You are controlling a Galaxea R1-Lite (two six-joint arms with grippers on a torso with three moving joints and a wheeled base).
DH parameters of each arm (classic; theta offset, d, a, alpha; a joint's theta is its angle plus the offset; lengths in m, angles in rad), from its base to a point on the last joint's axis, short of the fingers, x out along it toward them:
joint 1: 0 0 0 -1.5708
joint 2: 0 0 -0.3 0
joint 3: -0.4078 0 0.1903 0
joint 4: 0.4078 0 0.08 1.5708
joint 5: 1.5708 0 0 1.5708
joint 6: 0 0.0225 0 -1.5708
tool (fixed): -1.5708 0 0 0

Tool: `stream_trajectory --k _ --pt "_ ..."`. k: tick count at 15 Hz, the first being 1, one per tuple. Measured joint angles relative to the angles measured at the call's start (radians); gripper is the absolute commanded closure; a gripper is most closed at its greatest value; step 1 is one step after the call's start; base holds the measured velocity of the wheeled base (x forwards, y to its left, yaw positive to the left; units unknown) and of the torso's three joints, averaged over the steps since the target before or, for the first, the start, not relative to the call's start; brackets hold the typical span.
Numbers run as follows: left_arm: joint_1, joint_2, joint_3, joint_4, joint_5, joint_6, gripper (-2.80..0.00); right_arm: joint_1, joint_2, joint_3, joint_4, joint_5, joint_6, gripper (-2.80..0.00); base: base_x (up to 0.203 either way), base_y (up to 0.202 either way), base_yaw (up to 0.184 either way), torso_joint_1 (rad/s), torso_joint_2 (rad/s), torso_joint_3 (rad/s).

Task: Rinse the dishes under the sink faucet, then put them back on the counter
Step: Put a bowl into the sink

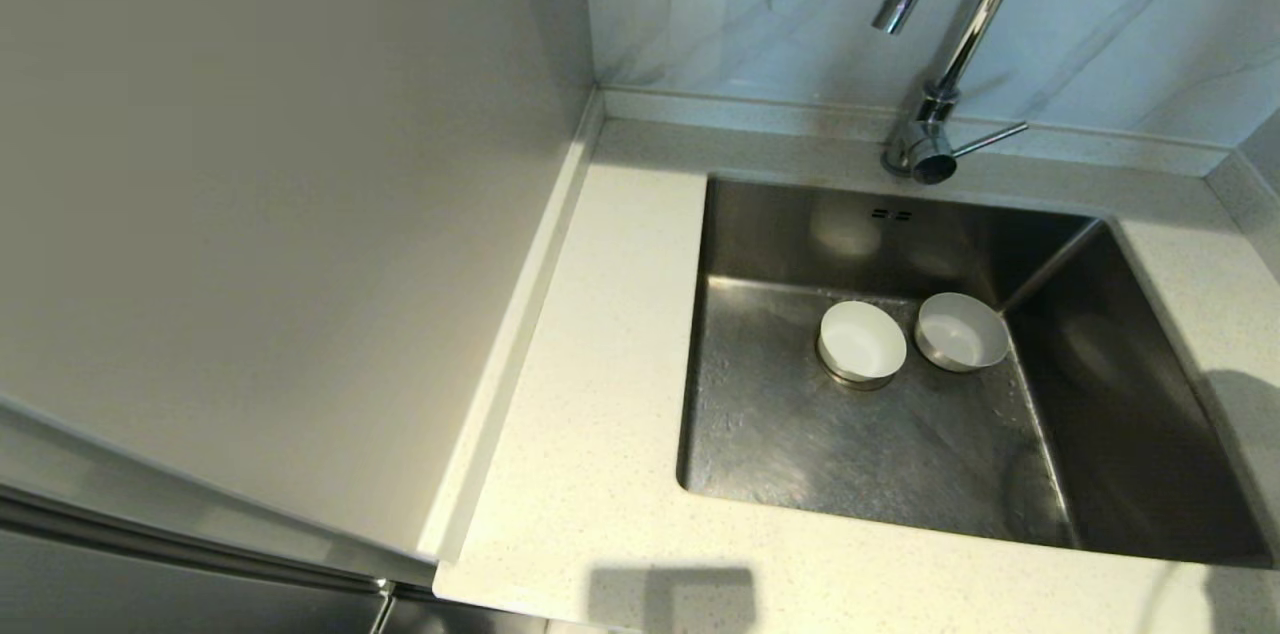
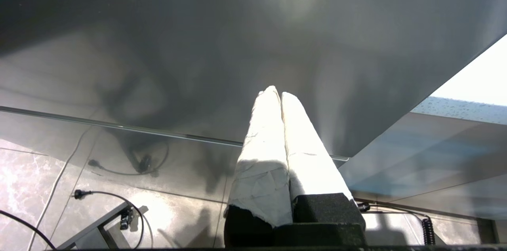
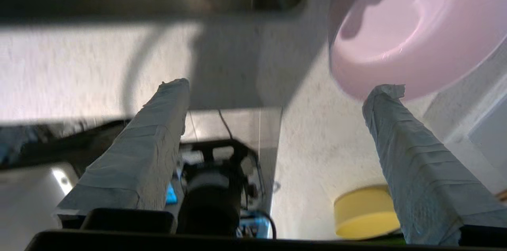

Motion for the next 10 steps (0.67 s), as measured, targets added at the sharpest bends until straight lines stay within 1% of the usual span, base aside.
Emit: stream_trajectory --k 2,4,6,10 --pt "0.000 0.000 0.000 0.000 0.000 0.000 0.00 0.013 0.036 -0.001 -0.093 -0.016 0.044 -2.80 0.000 0.000 0.000 0.000 0.00 0.000" --pt "0.000 0.000 0.000 0.000 0.000 0.000 0.00 0.013 0.065 -0.003 -0.179 -0.058 0.093 -2.80 0.000 0.000 0.000 0.000 0.00 0.000" --pt "0.000 0.000 0.000 0.000 0.000 0.000 0.00 0.007 0.080 -0.001 -0.196 -0.071 0.119 -2.80 0.000 0.000 0.000 0.000 0.00 0.000" --pt "0.000 0.000 0.000 0.000 0.000 0.000 0.00 -0.016 0.088 0.030 -0.195 -0.102 0.122 -2.80 0.000 0.000 0.000 0.000 0.00 0.000"
